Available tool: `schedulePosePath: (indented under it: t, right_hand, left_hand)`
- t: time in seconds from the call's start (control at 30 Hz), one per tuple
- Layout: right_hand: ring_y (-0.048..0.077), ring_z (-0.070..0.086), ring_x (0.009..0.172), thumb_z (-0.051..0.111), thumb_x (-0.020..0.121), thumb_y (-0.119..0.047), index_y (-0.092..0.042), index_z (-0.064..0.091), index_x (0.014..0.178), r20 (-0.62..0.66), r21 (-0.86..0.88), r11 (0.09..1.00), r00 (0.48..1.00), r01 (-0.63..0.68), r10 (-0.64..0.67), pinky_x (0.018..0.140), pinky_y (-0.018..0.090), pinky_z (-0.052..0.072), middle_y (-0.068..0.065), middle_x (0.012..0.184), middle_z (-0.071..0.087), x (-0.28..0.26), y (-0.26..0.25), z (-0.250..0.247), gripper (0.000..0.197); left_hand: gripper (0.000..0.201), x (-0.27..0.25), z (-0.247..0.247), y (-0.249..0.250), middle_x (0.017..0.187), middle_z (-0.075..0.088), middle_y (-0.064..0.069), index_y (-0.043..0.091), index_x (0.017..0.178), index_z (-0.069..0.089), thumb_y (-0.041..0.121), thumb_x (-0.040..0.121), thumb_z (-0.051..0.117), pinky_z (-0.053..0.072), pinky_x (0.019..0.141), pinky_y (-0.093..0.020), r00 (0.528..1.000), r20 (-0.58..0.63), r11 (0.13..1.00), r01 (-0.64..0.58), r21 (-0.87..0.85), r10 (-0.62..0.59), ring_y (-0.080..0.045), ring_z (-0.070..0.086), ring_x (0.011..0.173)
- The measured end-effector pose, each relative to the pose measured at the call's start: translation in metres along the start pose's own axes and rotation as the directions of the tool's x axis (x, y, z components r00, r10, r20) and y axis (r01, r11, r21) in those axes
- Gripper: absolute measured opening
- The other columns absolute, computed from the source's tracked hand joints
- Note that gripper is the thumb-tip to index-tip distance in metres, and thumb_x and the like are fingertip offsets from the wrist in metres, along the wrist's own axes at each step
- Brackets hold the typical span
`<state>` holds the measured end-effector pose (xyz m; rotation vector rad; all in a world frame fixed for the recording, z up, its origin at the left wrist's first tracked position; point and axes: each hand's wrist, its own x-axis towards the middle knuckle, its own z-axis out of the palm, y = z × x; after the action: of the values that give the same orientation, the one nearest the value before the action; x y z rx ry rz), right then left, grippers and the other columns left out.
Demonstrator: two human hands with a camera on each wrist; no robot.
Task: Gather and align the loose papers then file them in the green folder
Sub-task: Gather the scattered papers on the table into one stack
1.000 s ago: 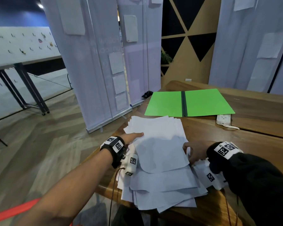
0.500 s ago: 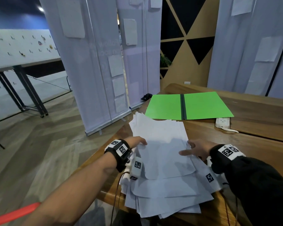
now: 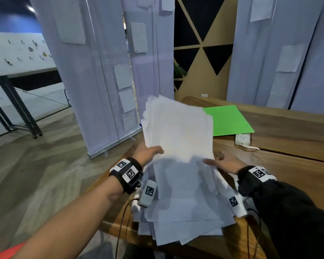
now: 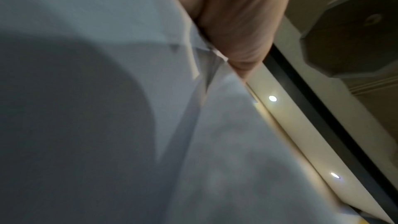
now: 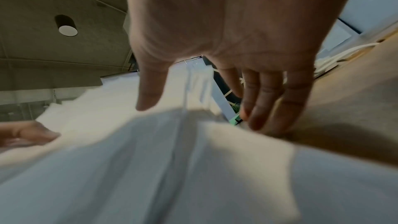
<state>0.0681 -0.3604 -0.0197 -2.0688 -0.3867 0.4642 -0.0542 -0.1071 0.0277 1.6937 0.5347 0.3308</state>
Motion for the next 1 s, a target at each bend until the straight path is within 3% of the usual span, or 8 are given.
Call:
schedulePosePath:
  t: [0.1, 0.2, 0.37, 0.53, 0.63, 0.73, 0.8, 1.0]
  right_hand:
    - [-0.01, 0.066, 0.07, 0.07, 0.083, -0.004, -0.018, 0.056, 0.114, -0.007, 0.287, 0.95, 0.991, 0.126, -0.13, 0.059, 0.001, 0.045, -0.006, 0.1, 0.067, -0.006, -0.017, 0.002, 0.036]
    - [0.018, 0.066, 0.088, 0.067, 0.075, 0.013, -0.004, 0.057, 0.117, -0.224, 0.423, 0.867, 0.957, 0.264, -0.182, 0.075, 0.019, 0.054, 0.017, 0.114, 0.067, 0.005, -0.038, 0.005, 0.046]
    - [0.017, 0.06, 0.078, 0.063, 0.08, 0.005, -0.013, 0.058, 0.102, -0.548, 0.353, 0.782, 0.791, 0.514, -0.273, 0.059, 0.007, 0.047, 0.01, 0.095, 0.067, -0.001, -0.083, 0.0, 0.028]
    - [0.02, 0.064, 0.092, 0.068, 0.082, -0.012, -0.019, 0.058, 0.103, -0.69, 0.227, 0.709, 0.623, 0.668, -0.367, 0.081, 0.03, 0.05, 0.005, 0.101, 0.069, -0.011, -0.102, -0.003, 0.024]
    - [0.021, 0.065, 0.099, 0.07, 0.08, -0.02, -0.023, 0.057, 0.104, -0.669, 0.236, 0.722, 0.648, 0.651, -0.365, 0.087, 0.033, 0.051, 0.005, 0.108, 0.069, -0.007, -0.095, -0.002, 0.028]
    - [0.023, 0.067, 0.102, 0.073, 0.08, -0.018, -0.014, 0.061, 0.11, -0.599, 0.341, 0.748, 0.745, 0.569, -0.294, 0.089, 0.035, 0.053, 0.007, 0.109, 0.07, -0.003, -0.078, 0.003, 0.032]
    - [0.024, 0.066, 0.102, 0.072, 0.083, -0.013, -0.009, 0.061, 0.11, -0.561, 0.394, 0.755, 0.788, 0.524, -0.255, 0.086, 0.031, 0.052, 0.007, 0.106, 0.07, -0.002, -0.067, 0.006, 0.029]
    - [0.01, 0.065, 0.084, 0.069, 0.084, -0.007, -0.01, 0.062, 0.109, -0.53, 0.414, 0.759, 0.811, 0.503, -0.249, 0.065, 0.01, 0.05, 0.001, 0.097, 0.068, -0.001, -0.066, 0.003, 0.027]
  left_hand:
    - [0.038, -0.009, -0.002, 0.024, 0.103, 0.074, -0.017, 0.005, 0.102, 0.07, 0.002, 0.065, 0.071, 0.055, 0.092, -0.045, 0.989, 0.034, 0.987, -0.144, -0.071, 0.146, -0.035, 0.07, 0.1]
    - [0.034, -0.009, -0.002, 0.042, 0.094, 0.074, -0.013, 0.008, 0.096, 0.07, 0.007, 0.062, 0.073, 0.058, 0.087, -0.045, 0.971, -0.012, 0.968, -0.238, -0.085, 0.238, -0.034, 0.071, 0.09]
    - [0.026, -0.016, -0.001, 0.074, 0.076, 0.063, -0.002, 0.009, 0.091, 0.061, -0.013, 0.078, 0.064, 0.052, 0.058, -0.016, 0.916, -0.143, 0.913, -0.391, -0.118, 0.374, -0.012, 0.063, 0.067]
    - [0.022, -0.013, -0.003, 0.099, 0.075, 0.059, -0.001, 0.003, 0.097, 0.055, -0.015, 0.085, 0.061, 0.046, 0.053, -0.005, 0.857, -0.21, 0.844, -0.506, -0.176, 0.47, 0.008, 0.062, 0.053]
    - [0.026, -0.01, -0.001, 0.096, 0.078, 0.058, 0.002, 0.009, 0.096, 0.054, -0.014, 0.086, 0.061, 0.047, 0.055, -0.004, 0.864, -0.179, 0.837, -0.501, -0.221, 0.47, 0.009, 0.062, 0.055]
    - [0.025, -0.003, 0.002, 0.075, 0.085, 0.066, -0.003, 0.005, 0.105, 0.061, -0.01, 0.086, 0.063, 0.055, 0.067, -0.014, 0.934, -0.081, 0.902, -0.357, -0.244, 0.348, -0.009, 0.068, 0.076]
    - [0.025, 0.004, 0.003, 0.061, 0.088, 0.071, -0.004, 0.008, 0.102, 0.065, -0.009, 0.084, 0.067, 0.057, 0.078, -0.026, 0.957, -0.013, 0.93, -0.284, -0.234, 0.289, -0.02, 0.069, 0.087]
    - [0.05, 0.01, 0.002, 0.063, 0.108, 0.068, -0.019, -0.007, 0.126, 0.055, -0.016, 0.079, 0.068, 0.06, 0.076, -0.026, 0.974, 0.024, 0.924, -0.204, -0.323, 0.224, -0.029, 0.067, 0.099]
